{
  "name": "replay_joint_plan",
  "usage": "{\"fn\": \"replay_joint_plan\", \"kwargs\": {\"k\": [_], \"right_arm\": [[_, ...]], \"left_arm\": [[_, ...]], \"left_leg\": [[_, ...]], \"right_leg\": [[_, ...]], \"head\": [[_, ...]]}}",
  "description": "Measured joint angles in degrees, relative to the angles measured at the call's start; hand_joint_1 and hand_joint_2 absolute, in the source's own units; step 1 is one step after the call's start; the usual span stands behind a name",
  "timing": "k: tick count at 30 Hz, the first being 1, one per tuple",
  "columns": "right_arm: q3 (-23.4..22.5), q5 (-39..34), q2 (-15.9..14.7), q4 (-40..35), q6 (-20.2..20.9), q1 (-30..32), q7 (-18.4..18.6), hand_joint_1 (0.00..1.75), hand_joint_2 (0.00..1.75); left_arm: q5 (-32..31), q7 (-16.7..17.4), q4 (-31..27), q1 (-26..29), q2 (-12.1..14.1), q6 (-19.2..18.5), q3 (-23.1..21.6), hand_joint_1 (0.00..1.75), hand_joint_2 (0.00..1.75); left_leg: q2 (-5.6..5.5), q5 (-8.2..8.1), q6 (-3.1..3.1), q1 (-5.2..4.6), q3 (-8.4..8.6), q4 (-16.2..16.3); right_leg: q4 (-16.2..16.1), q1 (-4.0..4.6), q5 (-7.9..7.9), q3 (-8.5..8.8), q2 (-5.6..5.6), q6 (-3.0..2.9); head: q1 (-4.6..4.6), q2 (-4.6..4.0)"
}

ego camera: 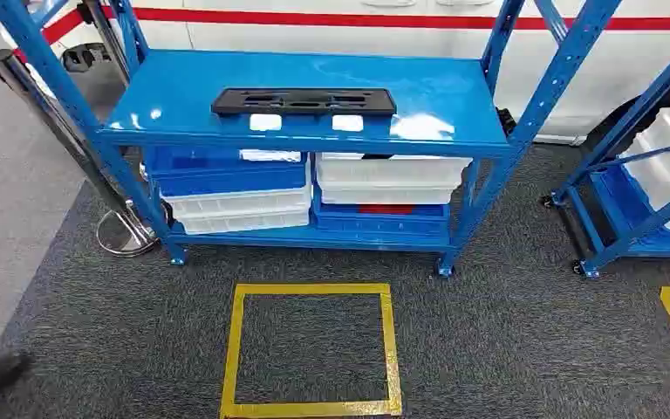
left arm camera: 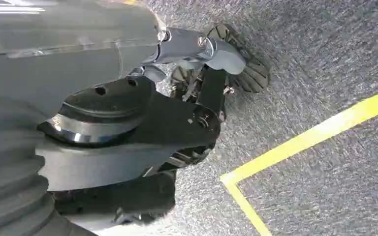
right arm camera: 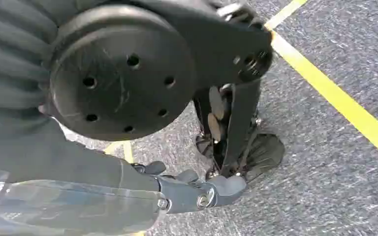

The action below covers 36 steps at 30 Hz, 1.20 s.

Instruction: Take the parts from the cabinet and place them on the table.

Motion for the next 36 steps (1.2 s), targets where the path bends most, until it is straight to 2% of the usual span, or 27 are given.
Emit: {"fn": "replay_joint_plan", "kwargs": {"k": [1,2,4,5,8,10,12,13,14,15,16,17,19,20,21,24,25,26,27,28,29,30,31,32,34,35,36], "right_arm": [[0.0,0.0,0.0,0.0,0.0,0.07,0.02,0.0,1.75],[0.02,0.0,-0.02,0.04,-0.02,0.59,0.02,0.0,1.75],[1.03,0.0,-0.42,0.09,-0.02,1.54,0.0,0.0,1.75],[1.8,0.0,-0.59,0.13,-0.02,2.02,0.02,0.0,1.75],[4.11,0.0,-1.16,0.13,-0.02,3.5,0.02,0.0,1.75],[6.01,0.0,-1.6,-0.18,-0.07,4.47,0.0,0.0,1.75],[7.83,0.0,-2.12,-1.03,-0.04,4.82,0.0,0.0,1.75],[8.8,0.0,-2.27,-1.64,-0.04,4.83,0.0,0.0,1.75],[9.64,0.0,-2.54,-2.3,-0.02,4.8,0.0,0.0,1.75],[10.6,0.0,-2.71,-3.21,-0.02,4.71,0.0,0.0,1.75],[11.46,0.0,-2.95,-4.13,-0.02,4.58,0.0,0.0,1.75],[12.41,0.0,-3.12,-5.24,-0.02,4.36,0.0,0.0,1.75],[14.42,0.0,-3.52,-7.56,-0.02,3.86,-0.02,0.0,1.75],[15.32,0.0,-3.73,-8.39,-0.02,3.8,-0.04,0.0,1.75],[16.33,0.0,-3.98,-9.16,-0.02,3.77,-0.04,0.0,0.0],[19.67,0.0,-4.74,-10.36,-0.02,4.22,-0.04,0.0,0.0],[20.78,0.0,-5.13,-10.54,-0.02,4.71,-0.04,0.0,0.0],[21.66,0.0,-5.47,-10.54,-0.02,5.5,-0.02,0.0,0.0],[22.58,0.0,-5.53,-10.45,-0.02,6.59,-0.02,0.0,1.75],[23.3,0.0,-5.75,-10.27,-0.02,7.52,-0.02,0.0,1.75],[24.02,0.0,-5.84,-9.66,-0.02,8.61,0.0,0.0,1.75],[24.72,0.0,-5.9,-8.94,-0.02,9.84,0.0,0.0,1.75],[25.28,0.0,-6.1,-8.32,-0.02,11.0,0.0,0.0,1.75],[25.79,0.0,-6.21,-7.41,-0.02,12.31,0.02,0.0,1.75],[26.73,0.0,-6.56,-5.79,-0.02,14.53,0.02,0.0,1.75],[27.3,0.0,-6.82,-5.13,-0.04,15.5,0.02,0.0,1.75],[27.98,0.0,-7.0,-4.48,-0.02,16.25,0.02,0.0,1.75]], "left_arm": [[0.0,-0.02,0.0,0.01,0.0,0.0,0.0,0.0,1.75],[0.0,0.0,-0.04,-0.03,0.04,0.0,-0.15,0.0,1.75],[0.0,-0.02,-1.01,0.18,0.2,0.0,-2.15,0.0,1.75],[0.0,-0.02,-1.51,0.31,0.42,0.0,-3.44,0.0,1.75],[0.0,-0.09,-2.6,1.08,1.31,0.02,-7.26,0.0,1.75],[0.0,-0.11,-3.21,2.12,2.17,0.0,-10.21,0.0,1.75],[0.0,-0.09,-3.3,3.58,2.6,0.0,-13.06,0.0,1.75],[0.0,-0.09,-3.28,4.5,3.06,0.02,-14.76,0.0,1.75],[0.0,-0.09,-3.28,5.55,3.19,0.02,-15.85,0.0,1.75],[0.0,-0.07,-3.28,6.62,3.45,0.02,-17.21,0.0,1.75],[0.0,-0.07,-3.21,7.77,3.54,0.02,-18.45,0.0,1.75],[0.0,-0.04,-2.95,8.93,3.85,0.02,-19.76,0.0,1.75],[0.0,-0.02,-2.45,11.19,4.46,0.02,-22.55,0.0,1.75],[0.0,-0.02,-2.32,12.06,4.68,0.02,-23.79,0.0,1.75],[0.04,-0.02,-2.27,12.75,4.98,0.02,-25.16,0.0,0.0],[0.0,-0.02,-2.4,14.54,6.05,0.02,-30.0,0.0,0.0],[0.0,-0.02,-2.71,14.85,6.34,0.02,-31.66,0.0,0.0],[0.0,-0.02,-3.24,14.85,6.58,0.09,-32.94,0.0,0.0],[0.0,-0.04,-4.16,14.64,6.86,0.07,-34.28,0.0,0.0],[0.0,-0.09,-4.99,14.37,6.97,0.07,-35.39,0.0,1.75],[0.0,-0.09,-6.01,13.97,7.1,0.07,-36.53,0.0,1.75],[0.0,-0.09,-7.2,13.5,7.28,0.07,-37.58,0.0,1.75],[0.0,-0.09,-8.34,12.9,7.36,0.07,-38.46,0.0,1.75],[0.0,-0.09,-9.45,12.17,7.5,0.07,-39.15,0.0,1.75],[0.0,-0.11,-11.98,10.84,7.67,0.07,-40.59,0.0,1.75],[0.0,-0.15,-13.12,10.32,7.76,0.07,-41.29,0.0,1.75],[0.0,-0.18,-14.23,9.97,8.0,0.07,-42.38,0.0,1.75]], "left_leg": [[0.01,-0.04,-0.01,-0.02,0.02,0.08],[-0.02,-0.09,-0.06,-0.02,0.06,0.17],[-0.19,-0.4,-0.4,-0.02,0.25,0.44],[-0.25,-0.64,-0.78,-0.5,0.08,0.78],[-0.31,-0.69,-1.56,-0.42,0.12,0.65],[-0.28,-1.33,-2.35,-0.26,0.04,1.13],[-0.25,-5.39,-2.95,-0.04,-2.42,6.87],[-0.25,-8.06,-3.22,0.09,-4.83,12.24],[-0.25,-9.83,-3.39,0.13,-6.95,17.04],[-0.25,-10.19,-3.48,0.16,-8.07,19.48],[-0.25,-9.21,-3.49,0.22,-7.88,19.04],[-0.25,-7.0,-3.43,0.31,-6.41,15.81],[-0.19,-1.65,-3.05,0.39,-0.82,4.4],[-0.11,-1.59,-2.69,0.33,0.63,1.04],[-0.2,-1.51,-2.21,-0.04,0.76,0.84],[-0.32,-1.43,-1.38,-0.31,0.7,0.98],[-0.09,-0.82,-0.62,0.38,0.92,0.13],[0.09,-0.69,-0.39,0.22,0.98,-0.08],[0.06,-0.68,0.06,0.2,0.83,-0.08],[0.04,-0.68,0.07,0.11,0.76,-0.07],[0.04,-0.69,0.1,0.03,0.69,-0.04],[0.07,-0.7,0.1,-0.06,0.66,0.0],[0.08,-0.73,0.07,-0.08,0.72,0.01],[0.07,-0.77,0.03,-0.09,0.81,0.05],[-0.03,-0.97,-0.25,-0.08,1.06,0.16],[-0.07,-1.15,-0.54,-0.11,1.11,0.31],[-0.07,-1.48,-1.02,-0.52,0.79,0.54]], "right_leg": [[-1.14,-0.02,1.47,0.54,0.0,0.05],[-4.66,-0.03,3.72,2.24,-0.01,-0.02],[-15.73,-0.05,8.61,7.82,-0.03,-0.42],[-17.72,0.33,7.89,8.62,0.02,-0.83],[-17.69,0.42,8.08,8.45,0.16,-1.76],[-18.31,-0.02,8.48,8.65,-0.08,-2.61],[-18.32,0.0,8.45,8.53,-0.1,-3.19],[-18.32,0.06,8.44,8.48,-0.1,-3.28],[-18.29,0.08,8.43,8.47,-0.1,-3.3],[-18.27,0.09,8.42,8.51,-0.1,-3.3],[-18.27,0.08,8.4,8.59,-0.09,-3.28],[-18.25,0.07,8.35,8.67,-0.04,-3.21],[-18.2,0.07,8.17,8.98,0.07,-2.9],[-18.15,0.18,8.06,9.01,0.02,-2.63],[-18.02,0.39,7.94,8.97,0.0,-2.15],[-18.29,0.14,8.12,9.06,-0.03,-1.12],[-17.9,0.23,7.75,9.16,0.01,-0.7],[-16.75,0.12,6.7,8.69,0.03,-0.51],[-13.27,0.06,4.11,7.05,0.05,-0.32],[-8.99,0.04,1.76,5.03,0.05,-0.17],[-4.19,0.05,-0.27,2.76,0.05,-0.01],[-0.77,0.04,-1.18,1.1,0.04,0.08],[-0.34,0.04,-0.48,0.86,0.03,0.1],[-2.74,0.04,1.45,2.01,0.02,0.05],[-12.78,0.04,6.48,7.06,-0.01,-0.27],[-17.32,0.05,7.78,9.35,-0.04,-0.56],[-17.97,0.49,7.48,9.53,0.0,-1.13]], "head": [[0.0,0.0],[0.0,0.0],[0.0,0.0],[0.0,-0.02],[-0.02,0.0],[-0.02,0.0],[-0.02,0.0],[-0.02,0.0],[-0.02,0.0],[-0.02,0.0],[-0.02,0.0],[-0.02,0.0],[-0.02,0.0],[-0.02,0.0],[-0.02,0.0],[-0.02,0.0],[-0.02,0.0],[0.0,0.0],[0.0,0.0],[0.0,0.0],[0.0,0.0],[0.0,0.0],[0.0,0.0],[0.0,-0.02],[0.0,0.0],[0.0,0.0],[-0.02,0.0]]}}
